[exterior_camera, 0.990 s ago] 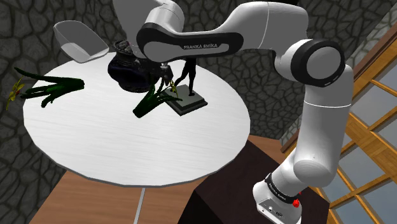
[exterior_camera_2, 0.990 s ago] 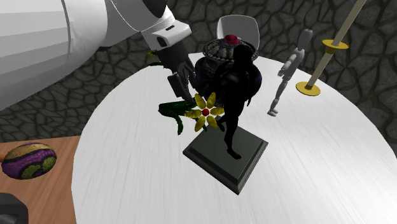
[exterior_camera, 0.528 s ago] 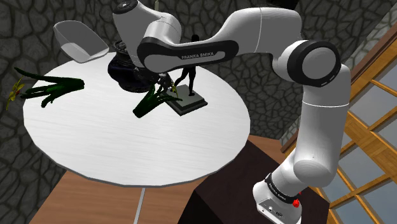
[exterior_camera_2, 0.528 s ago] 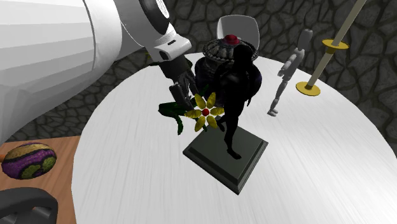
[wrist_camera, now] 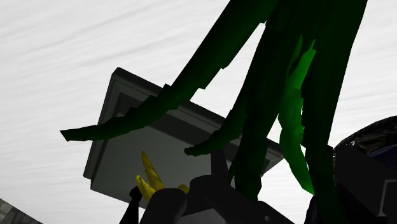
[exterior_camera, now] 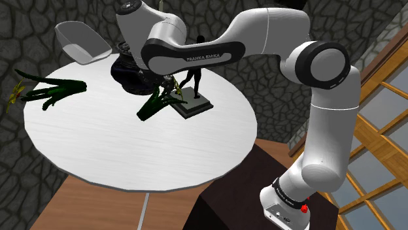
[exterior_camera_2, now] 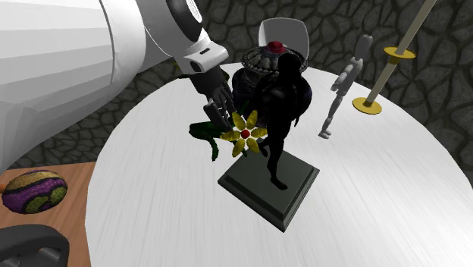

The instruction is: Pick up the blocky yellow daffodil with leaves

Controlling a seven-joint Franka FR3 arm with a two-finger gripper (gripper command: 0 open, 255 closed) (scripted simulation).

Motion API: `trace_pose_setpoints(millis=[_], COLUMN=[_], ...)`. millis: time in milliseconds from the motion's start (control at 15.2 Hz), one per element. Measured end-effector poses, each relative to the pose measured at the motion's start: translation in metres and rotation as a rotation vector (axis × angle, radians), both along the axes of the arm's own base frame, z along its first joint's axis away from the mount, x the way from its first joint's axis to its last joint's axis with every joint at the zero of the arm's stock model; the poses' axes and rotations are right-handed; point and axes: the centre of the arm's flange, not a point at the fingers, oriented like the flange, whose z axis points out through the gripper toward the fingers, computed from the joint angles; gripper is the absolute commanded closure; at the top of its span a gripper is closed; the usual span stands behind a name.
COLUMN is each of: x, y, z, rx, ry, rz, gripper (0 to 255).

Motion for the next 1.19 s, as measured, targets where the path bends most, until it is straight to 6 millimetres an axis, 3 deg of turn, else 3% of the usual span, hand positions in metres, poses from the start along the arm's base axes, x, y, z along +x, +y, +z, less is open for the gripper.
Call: trace_pose_setpoints(millis=[264, 1188], x=[0.0, 0.001], y=[0.0, 0.0], z=[0.006, 0.076], rx=[0.0, 0.0], ry=[0.001, 0.001], rz=[0.0, 0.001], gripper=[255, 255])
